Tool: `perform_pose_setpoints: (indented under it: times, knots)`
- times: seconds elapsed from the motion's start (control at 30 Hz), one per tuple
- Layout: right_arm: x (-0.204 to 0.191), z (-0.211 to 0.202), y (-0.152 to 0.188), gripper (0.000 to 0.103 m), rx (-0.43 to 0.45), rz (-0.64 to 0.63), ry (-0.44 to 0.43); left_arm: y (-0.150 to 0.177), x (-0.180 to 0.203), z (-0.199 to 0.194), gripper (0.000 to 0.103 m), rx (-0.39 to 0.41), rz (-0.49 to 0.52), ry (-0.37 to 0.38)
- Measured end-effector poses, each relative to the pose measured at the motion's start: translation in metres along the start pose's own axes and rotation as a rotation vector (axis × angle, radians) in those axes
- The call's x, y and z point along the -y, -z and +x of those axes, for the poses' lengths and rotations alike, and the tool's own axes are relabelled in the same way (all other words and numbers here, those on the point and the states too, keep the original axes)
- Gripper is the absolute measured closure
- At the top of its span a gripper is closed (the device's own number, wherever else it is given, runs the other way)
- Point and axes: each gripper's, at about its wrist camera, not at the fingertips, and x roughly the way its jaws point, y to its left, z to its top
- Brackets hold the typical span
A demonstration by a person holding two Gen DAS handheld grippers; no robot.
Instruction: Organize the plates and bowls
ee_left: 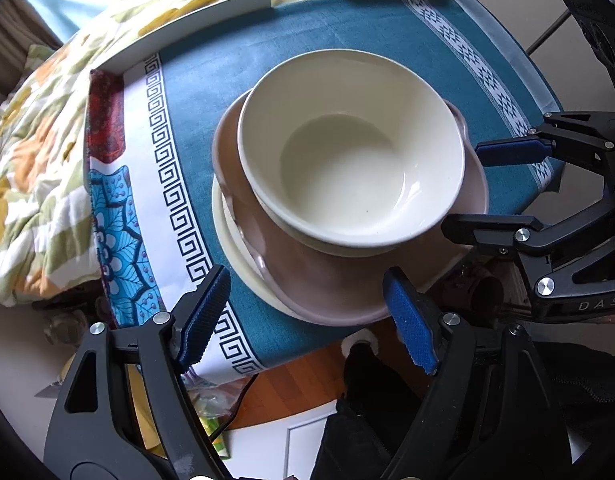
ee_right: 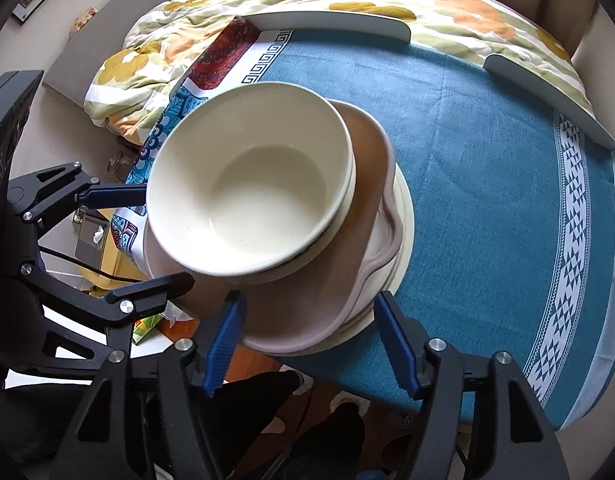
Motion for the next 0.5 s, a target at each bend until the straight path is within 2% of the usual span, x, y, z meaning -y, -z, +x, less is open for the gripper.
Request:
perform_pose_setpoints:
  times: [0.17,0.3,0.37,0.4,0.43,0.5]
  knots:
    - [-0.004,-0.040,0.014,0.041,0.107,0.003,0.029,0.017,0.004,-0.038,0.026,0.087,-0.060,-0.018]
    - [-0.010,-0.092,0.030,0.041,0.246,-0.002,0.058,0.032,0.013,-0.095,0.026,0.252,-0.145,-0.056]
    - [-0.012,-0.124,0.042,0.028,0.333,0.005,0.079,0.040,0.022,-0.131,0.026,0.362,-0.190,-0.091]
    - [-0.013,-0.141,0.048,0.015,0.378,0.015,0.089,0.045,0.027,-0.149,0.026,0.420,-0.211,-0.111]
    - [-0.013,-0.157,0.054,0.011,0.422,0.027,0.102,0.050,0.033,-0.166,0.023,0.479,-0.229,-0.129]
    - [-0.013,-0.189,0.069,0.011,0.506,0.055,0.139,0.061,0.045,-0.199,0.009,0.599,-0.256,-0.172]
